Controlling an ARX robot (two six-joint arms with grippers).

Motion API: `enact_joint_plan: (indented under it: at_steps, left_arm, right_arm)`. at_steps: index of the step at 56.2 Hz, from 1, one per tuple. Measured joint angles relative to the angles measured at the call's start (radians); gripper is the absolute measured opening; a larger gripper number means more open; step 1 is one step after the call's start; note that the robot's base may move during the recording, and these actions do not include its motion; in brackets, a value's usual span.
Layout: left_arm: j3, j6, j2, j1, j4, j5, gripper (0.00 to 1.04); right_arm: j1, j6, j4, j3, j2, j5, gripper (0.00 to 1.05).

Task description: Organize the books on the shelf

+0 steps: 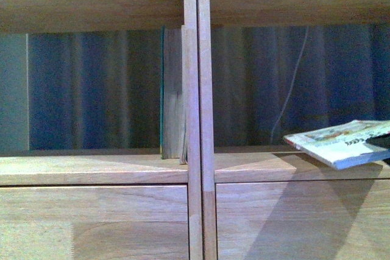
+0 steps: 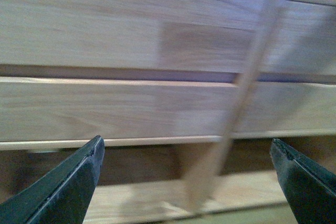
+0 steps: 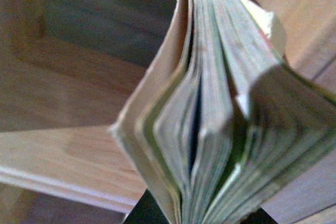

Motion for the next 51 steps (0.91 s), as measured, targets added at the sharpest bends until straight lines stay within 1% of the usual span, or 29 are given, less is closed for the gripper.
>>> enact_joint_plan:
  at_steps: [1,2,3,4,5,9,13,16,18,25,27,35,41,48,51]
  left_arm:
    - [0.006,-0.031,0.051,0.042,0.034,0.119,0.97]
    - [0.016,-0.057,0.126,0.103,0.091,0.245,0.97]
    - [0.024,-0.074,0.171,0.137,0.129,0.312,0.97]
    - [0.029,-0.078,0.197,0.154,0.151,0.331,0.97]
    - [0.039,-0.089,0.242,0.18,0.19,0.4,0.97]
    - [0.081,-0.102,0.37,0.241,0.299,0.487,0.97]
    - [0.119,-0.106,0.465,0.278,0.378,0.491,0.97]
    - [0.151,-0.138,0.556,0.317,0.472,0.508,0.97]
    - [0.174,-0.144,0.606,0.331,0.512,0.496,0.97]
    - [0.262,-0.172,0.762,0.343,0.642,0.471,0.97]
    - [0.31,-0.195,0.825,0.334,0.688,0.452,0.97]
    - [0.467,-0.287,0.978,0.278,0.768,0.42,0.97]
    - [0.598,-0.372,1.07,0.227,0.76,0.412,0.97]
    - [0.747,-0.515,1.17,0.172,0.73,0.463,0.97]
    - [0.816,-0.614,1.218,0.141,0.742,0.498,0.97]
  right_arm:
    - [-0.002,-0.003,0.002,-0.003,-0.019,-0.011,0.07]
    - [-0.008,-0.006,0.002,-0.007,-0.049,-0.029,0.07]
    - [-0.014,-0.01,0.003,-0.009,-0.069,-0.046,0.07]
    - [-0.017,-0.011,0.003,-0.01,-0.078,-0.051,0.07]
    - [-0.024,-0.014,0.004,-0.01,-0.097,-0.06,0.07]
    - [-0.044,-0.026,0.0,-0.01,-0.151,-0.079,0.07]
    - [-0.06,-0.036,-0.005,-0.01,-0.193,-0.103,0.07]
    - [-0.072,-0.05,-0.016,-0.01,-0.23,-0.127,0.07]
    - [-0.075,-0.06,-0.022,-0.009,-0.25,-0.143,0.07]
    - [-0.08,-0.097,-0.034,-0.001,-0.299,-0.18,0.07]
    - [-0.073,-0.122,-0.034,0.006,-0.319,-0.197,0.07]
    - [-0.03,-0.194,-0.028,0.027,-0.36,-0.206,0.07]
    - [0.022,-0.245,-0.013,0.033,-0.377,-0.207,0.07]
    - [0.1,-0.306,0.026,0.034,-0.374,-0.221,0.07]
    - [0.134,-0.333,0.051,0.034,-0.356,-0.22,0.07]
